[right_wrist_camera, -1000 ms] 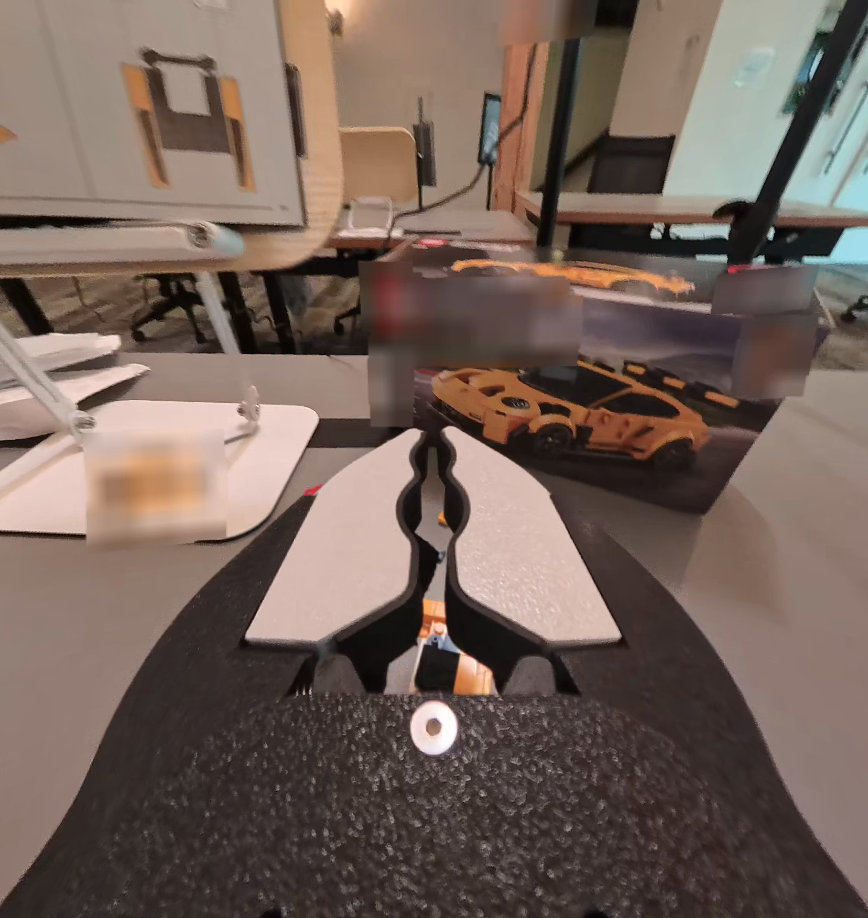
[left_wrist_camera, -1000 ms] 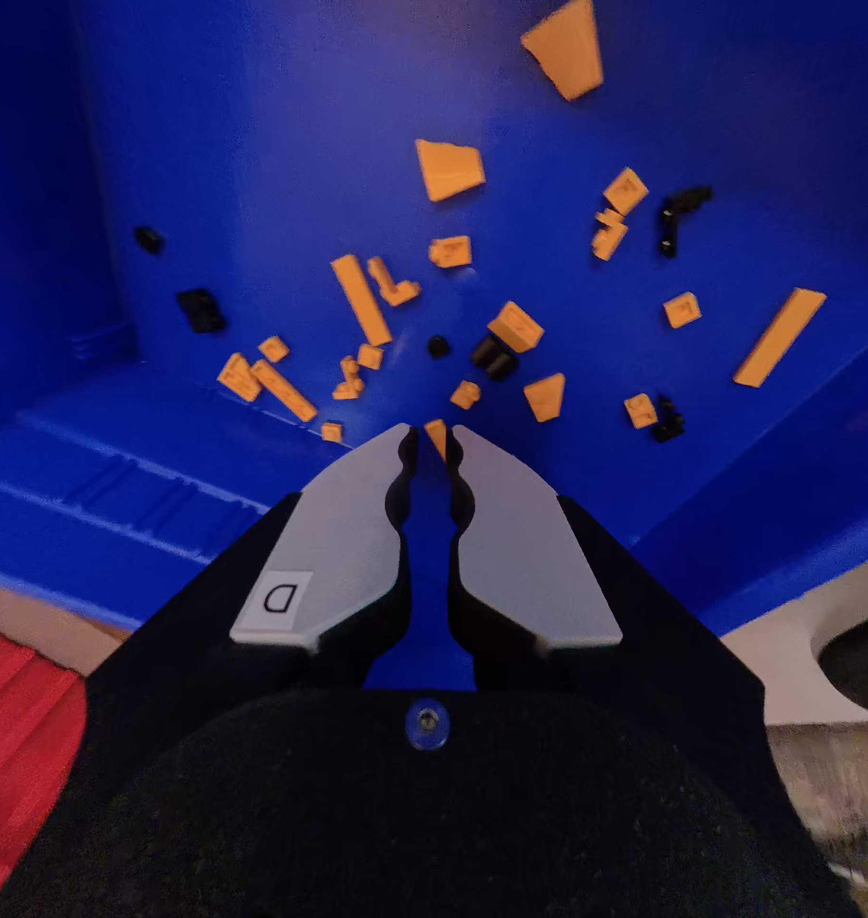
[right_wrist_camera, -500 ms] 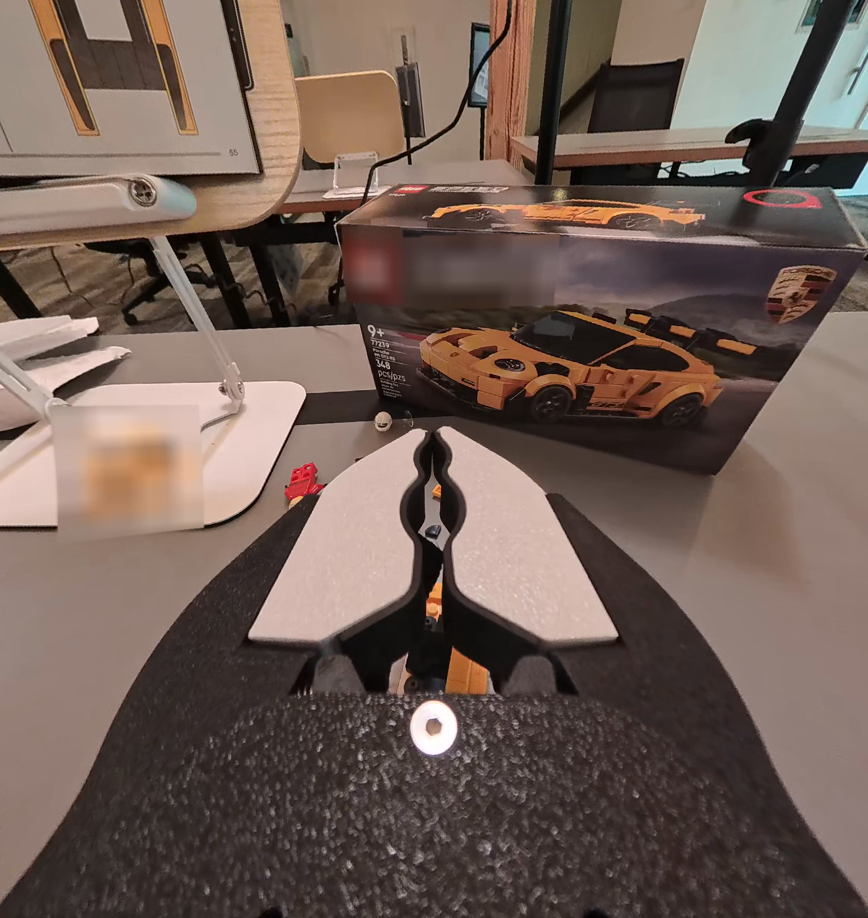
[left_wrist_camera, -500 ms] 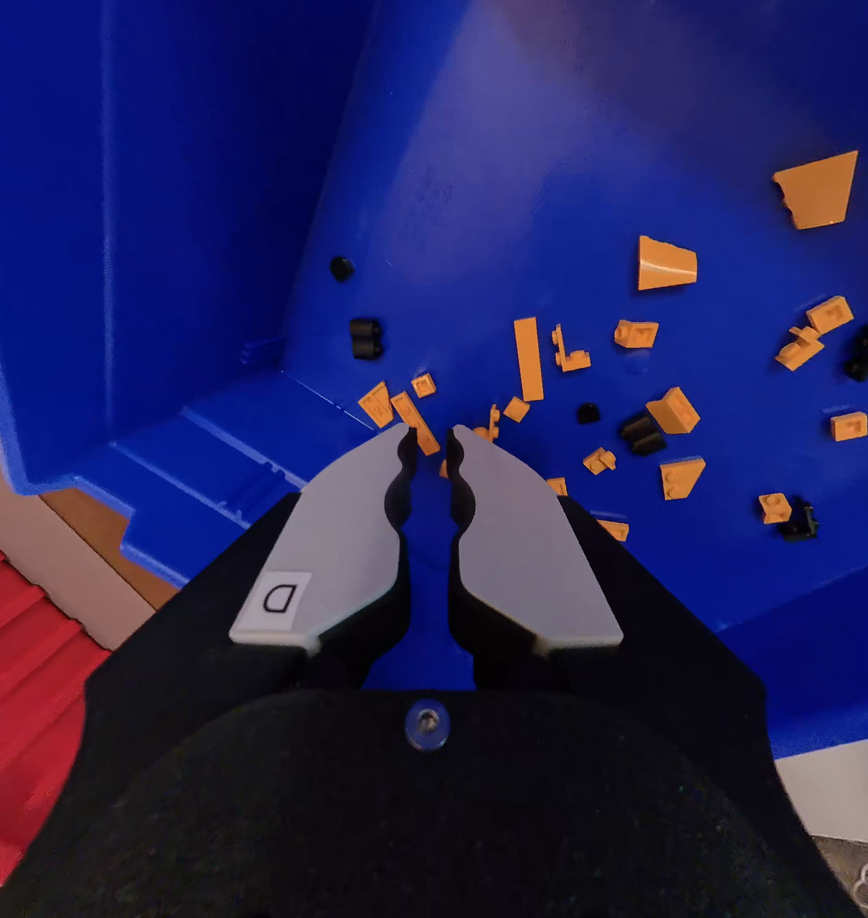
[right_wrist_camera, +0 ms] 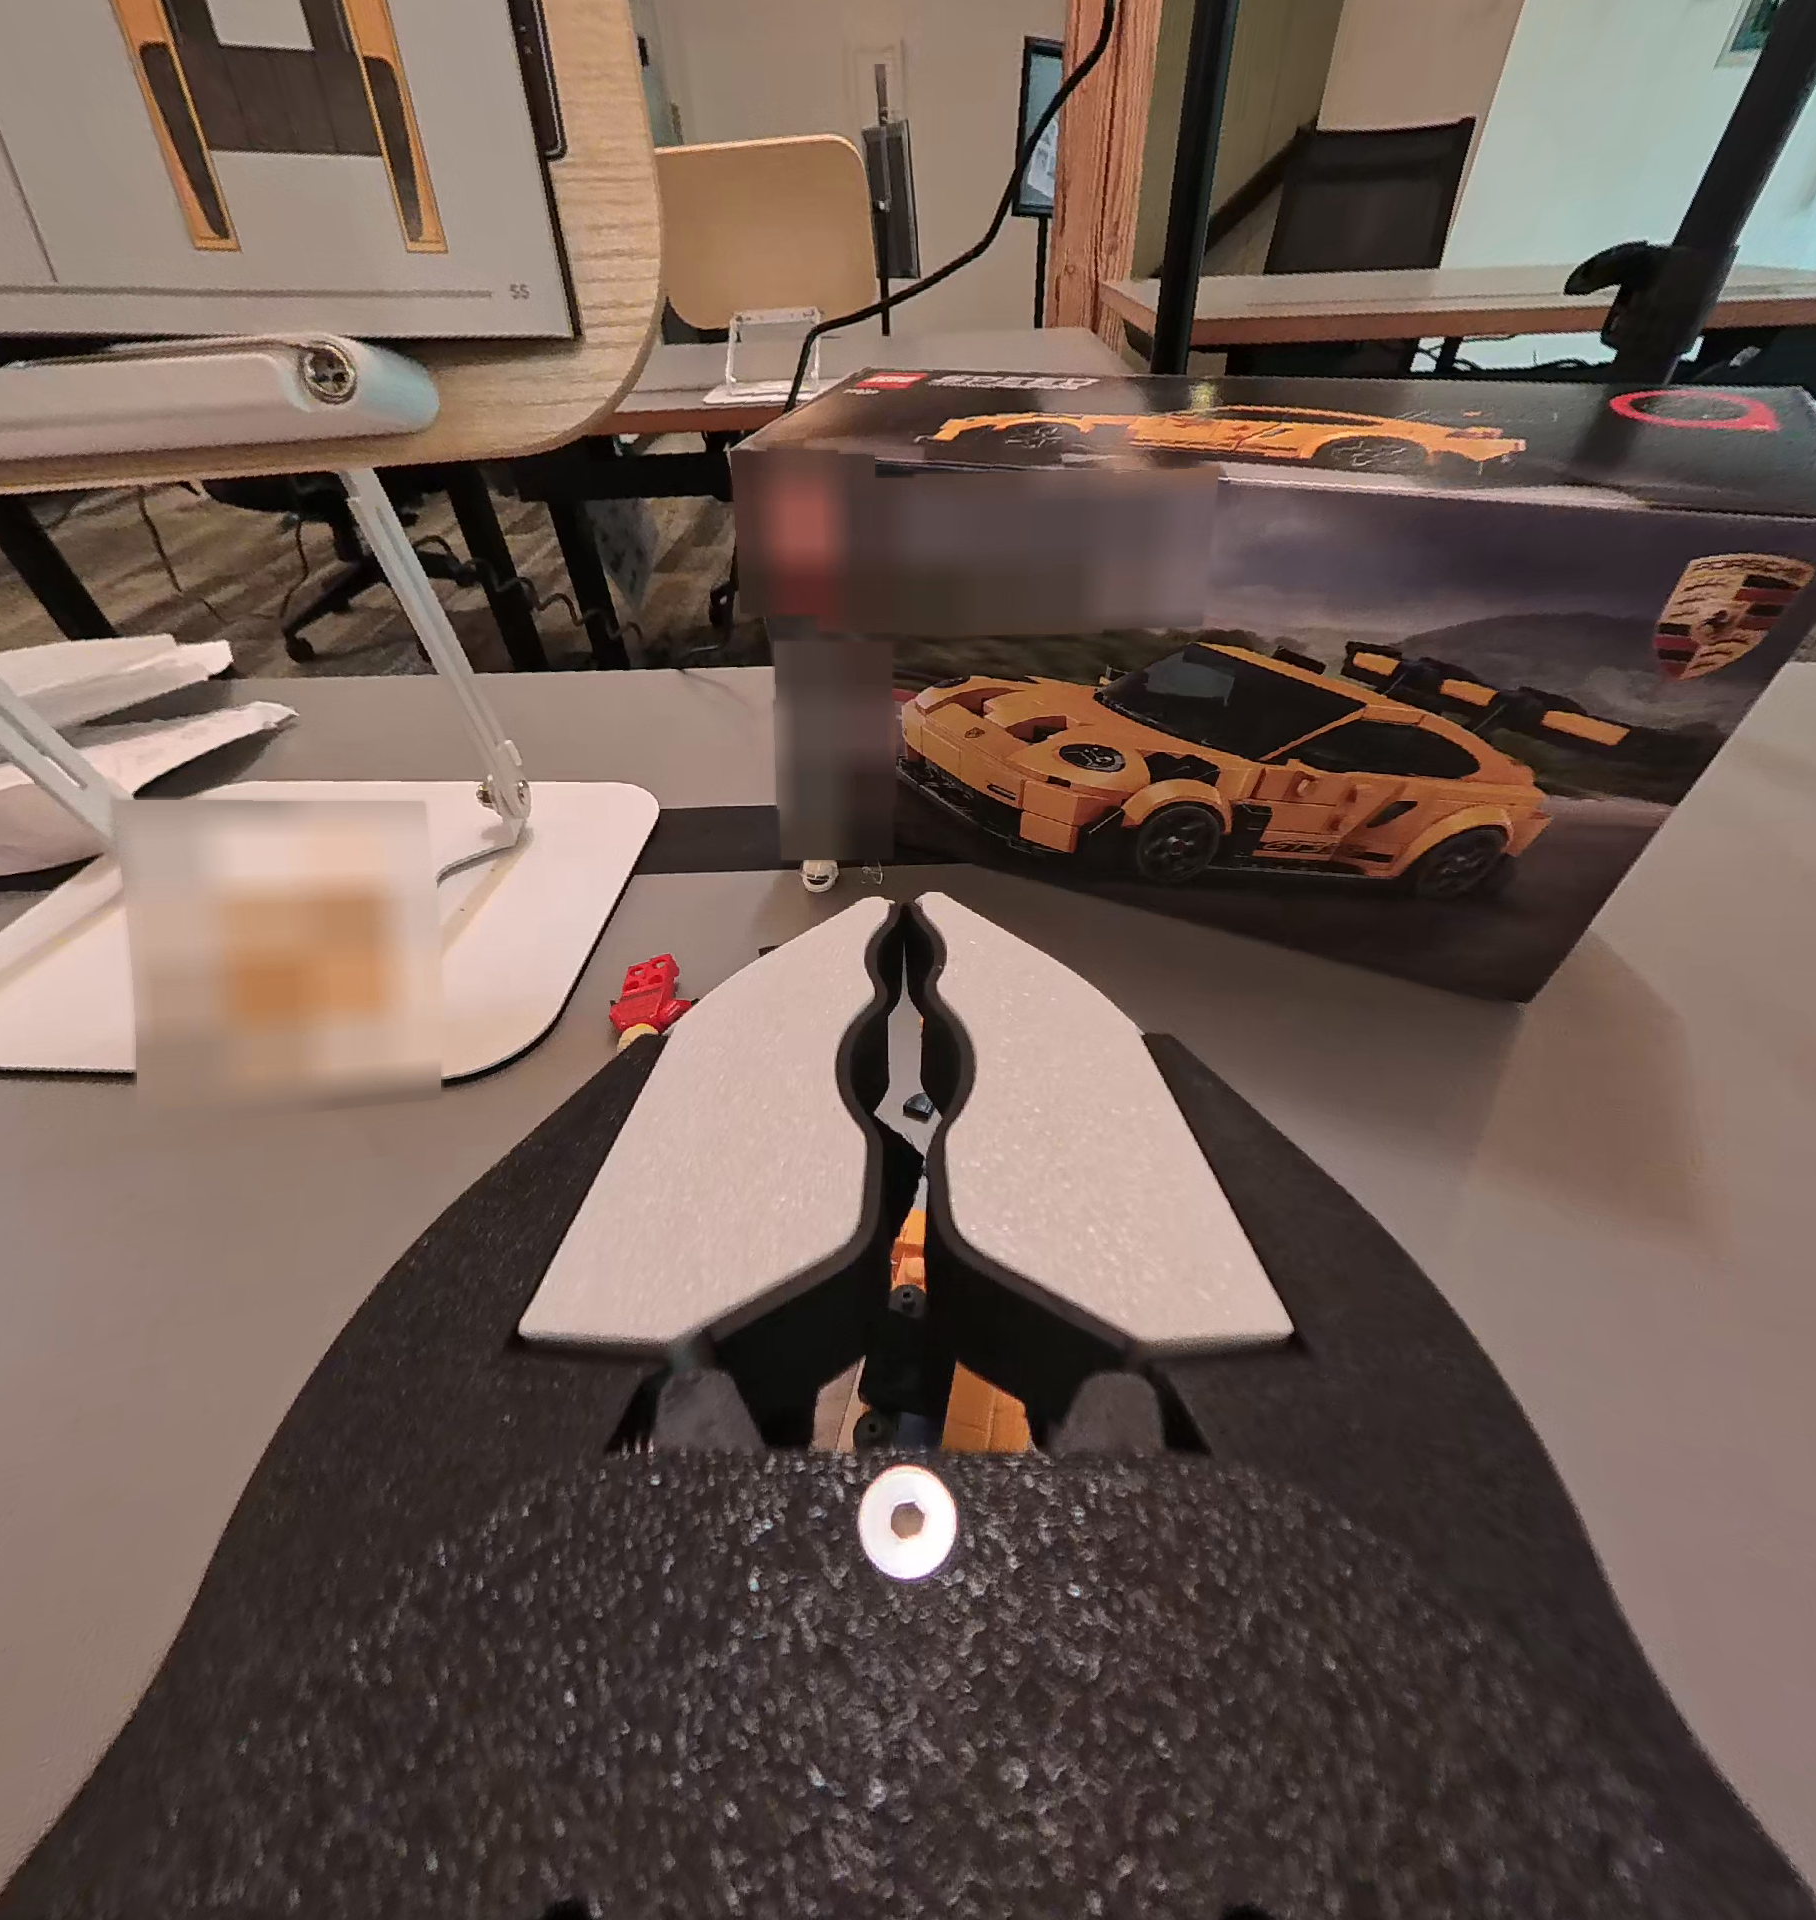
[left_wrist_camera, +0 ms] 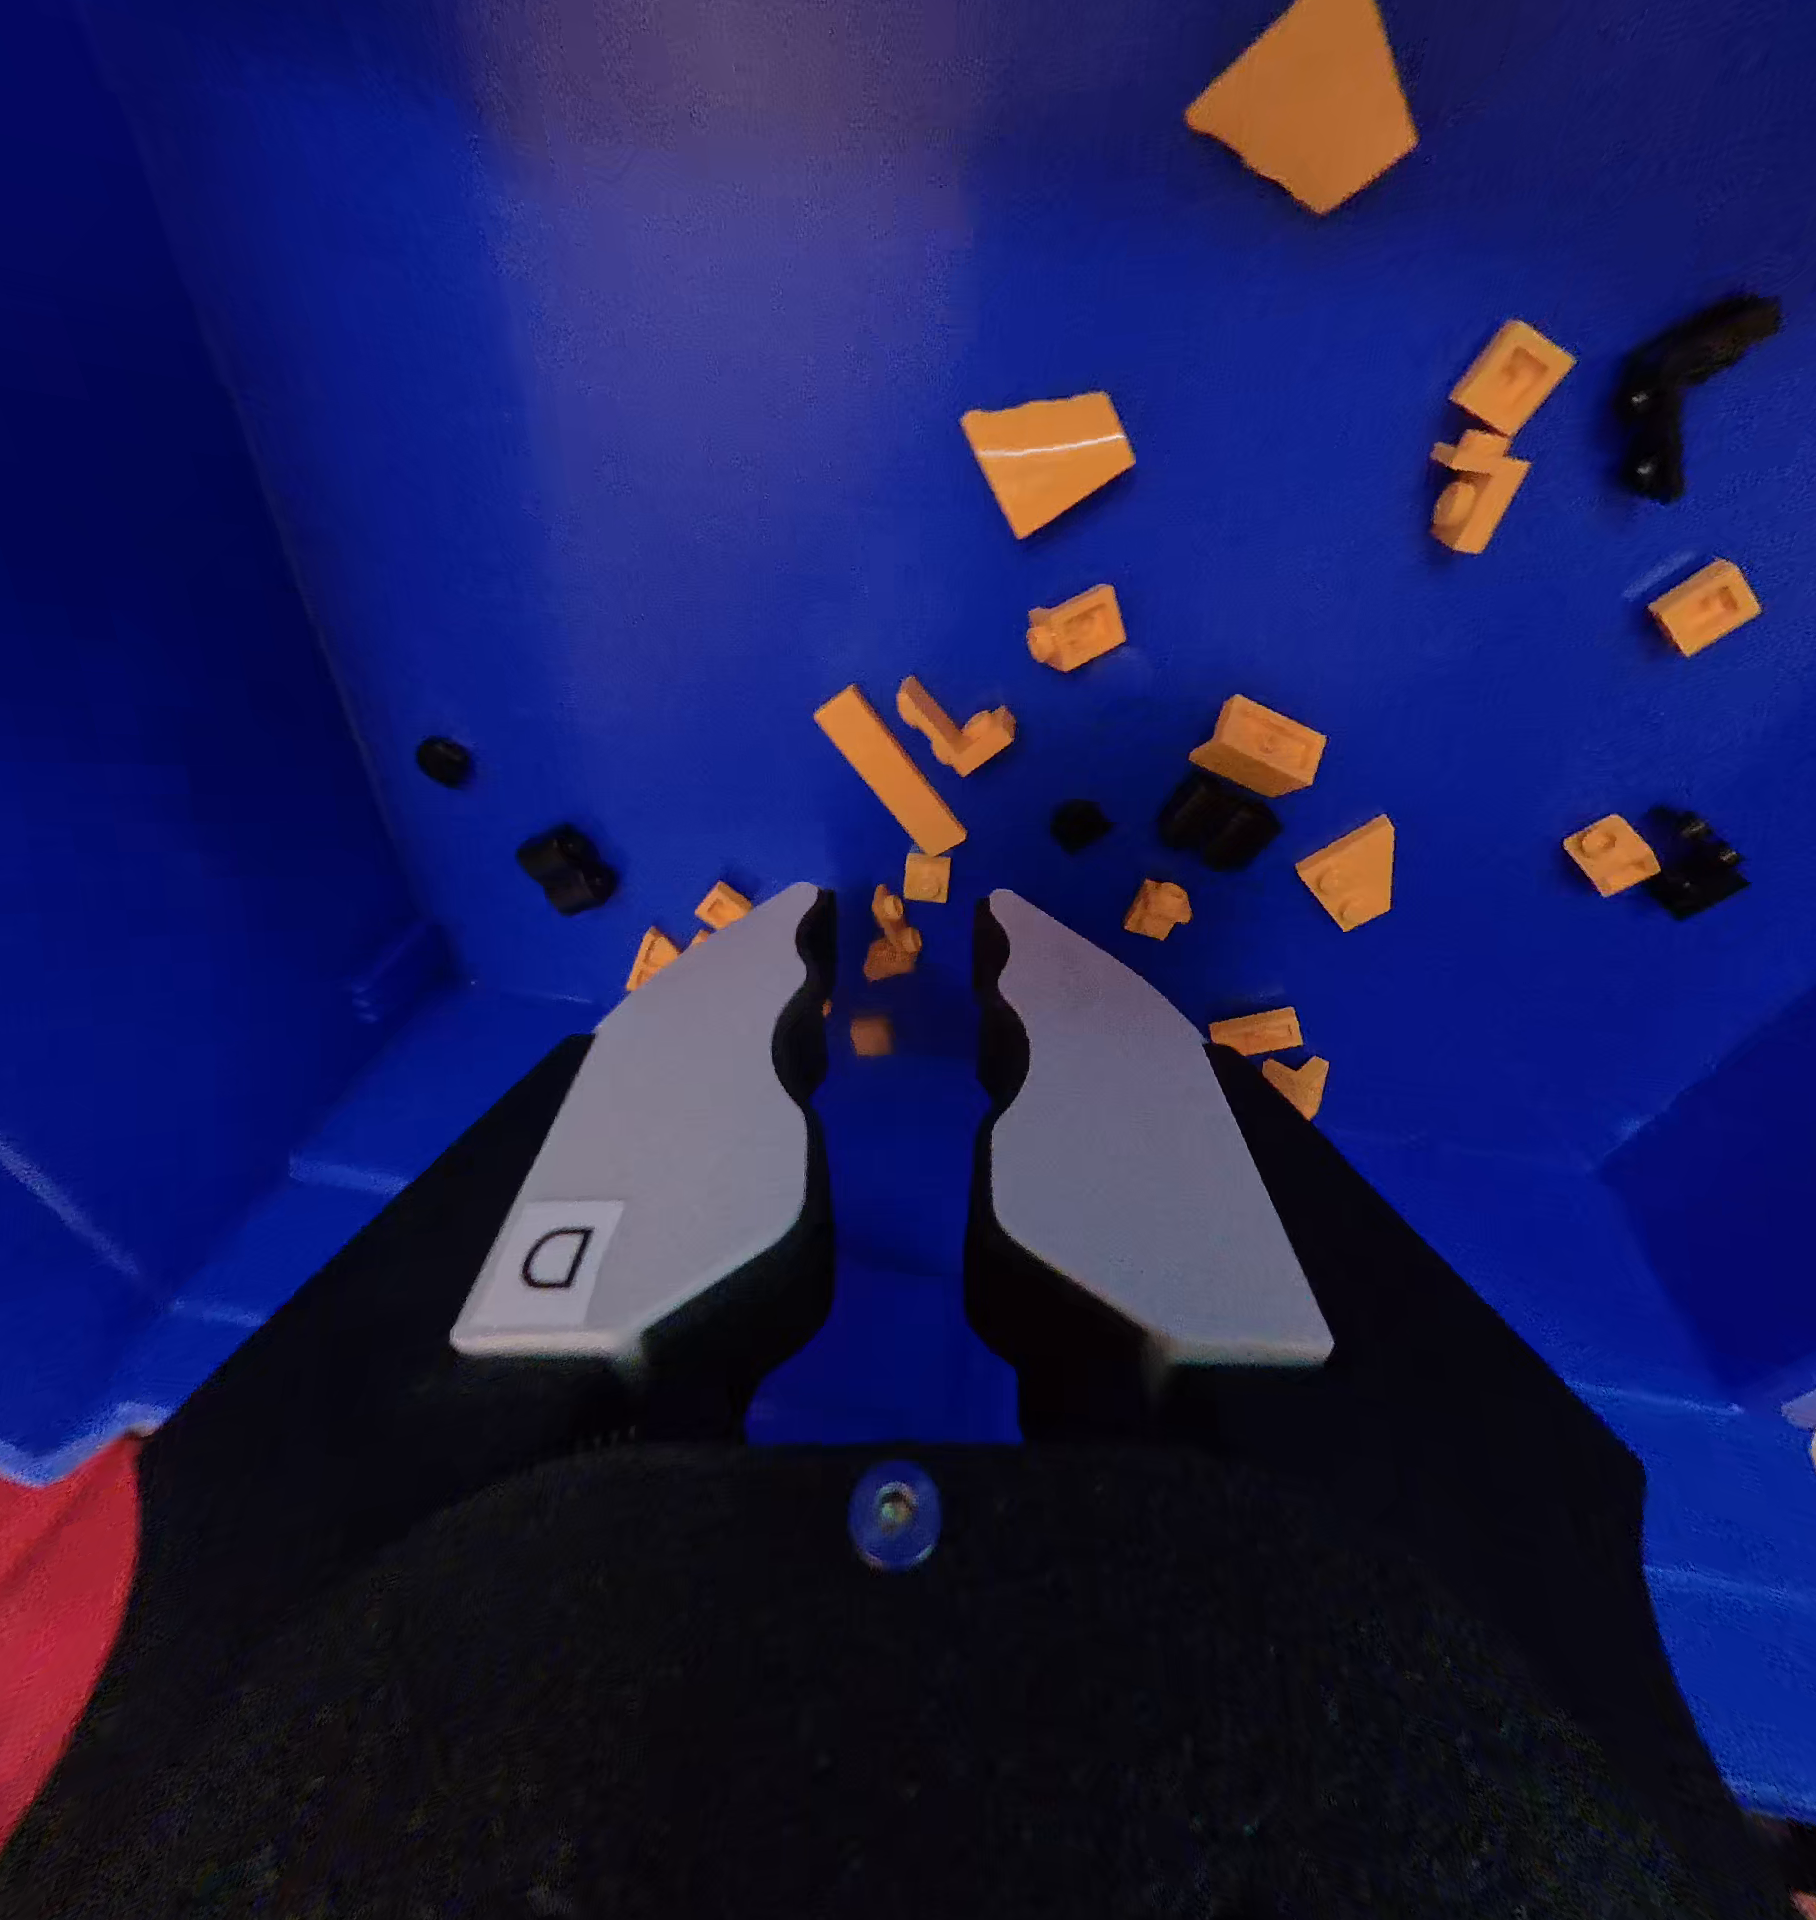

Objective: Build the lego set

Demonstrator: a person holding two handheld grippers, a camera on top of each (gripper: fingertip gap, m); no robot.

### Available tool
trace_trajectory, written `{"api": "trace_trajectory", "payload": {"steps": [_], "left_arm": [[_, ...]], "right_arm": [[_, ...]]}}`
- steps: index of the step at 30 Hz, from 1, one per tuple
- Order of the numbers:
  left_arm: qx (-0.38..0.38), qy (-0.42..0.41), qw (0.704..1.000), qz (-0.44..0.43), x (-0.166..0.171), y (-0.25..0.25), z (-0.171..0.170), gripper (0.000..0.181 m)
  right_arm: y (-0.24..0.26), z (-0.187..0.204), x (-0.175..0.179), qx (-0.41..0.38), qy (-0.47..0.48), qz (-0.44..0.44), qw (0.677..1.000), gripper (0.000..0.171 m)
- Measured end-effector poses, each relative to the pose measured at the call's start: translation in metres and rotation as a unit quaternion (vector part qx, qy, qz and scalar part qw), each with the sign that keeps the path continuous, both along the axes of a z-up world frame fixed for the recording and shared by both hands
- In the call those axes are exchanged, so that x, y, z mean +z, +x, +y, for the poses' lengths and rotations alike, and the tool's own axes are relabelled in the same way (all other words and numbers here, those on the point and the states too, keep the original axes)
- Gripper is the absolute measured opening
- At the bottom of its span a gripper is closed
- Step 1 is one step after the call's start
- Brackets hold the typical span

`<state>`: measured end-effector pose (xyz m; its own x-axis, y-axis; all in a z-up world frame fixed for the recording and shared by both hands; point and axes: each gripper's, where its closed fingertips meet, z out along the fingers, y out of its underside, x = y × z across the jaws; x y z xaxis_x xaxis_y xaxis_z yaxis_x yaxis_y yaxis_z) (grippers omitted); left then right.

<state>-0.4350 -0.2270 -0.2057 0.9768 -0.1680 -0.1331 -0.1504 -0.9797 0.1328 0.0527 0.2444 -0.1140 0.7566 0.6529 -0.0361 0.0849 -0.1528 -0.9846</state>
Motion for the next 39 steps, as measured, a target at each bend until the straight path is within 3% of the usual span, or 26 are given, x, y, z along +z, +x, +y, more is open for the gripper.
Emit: {"api": "trace_trajectory", "payload": {"steps": [6,9,13,16,19,23,26,31,35,39], "left_arm": [[-0.033,-0.032,0.999,-0.015,-0.006,0.003,-0.001,0.023],[-0.030,-0.040,0.998,-0.037,-0.007,0.007,-0.002,0.011],[-0.003,-0.034,0.998,-0.045,-0.006,0.008,-0.001,0.009],[0.001,0.016,0.999,-0.036,0.009,0.012,0.008,0.009],[-0.008,0.124,0.992,-0.022,0.048,0.030,0.030,0.009],[-0.054,0.254,0.963,-0.064,0.097,0.095,0.056,0.008],[-0.108,0.298,0.943,-0.099,0.108,0.161,0.069,0.008],[-0.198,0.295,0.923,-0.147,0.078,0.278,0.090,0.008],[-0.225,0.302,0.907,-0.191,0.045,0.357,0.121,0.008],[-0.247,0.294,0.906,-0.178,0.024,0.404,0.150,0.008]], "right_arm": [[-0.001,-0.001,-0.001,0.006,0.003,-0.001,1.000,0.001],[-0.002,-0.001,-0.001,0.009,0.003,0.000,1.000,0.001],[-0.002,-0.002,0.000,0.012,0.005,-0.001,1.000,0.002],[-0.001,-0.002,0.003,0.011,0.010,0.002,1.000,0.002],[0.000,-0.001,0.005,0.009,0.012,0.008,1.000,0.001],[0.002,-0.001,0.012,0.003,0.026,0.013,1.000,0.000],[0.003,-0.002,0.015,0.000,0.035,0.010,0.999,0.000],[0.002,-0.005,0.018,0.002,0.042,0.010,0.999,0.000],[0.000,-0.008,0.020,0.008,0.051,0.006,0.999,0.000],[0.000,-0.008,0.021,0.013,0.049,0.010,0.999,0.000]]}}
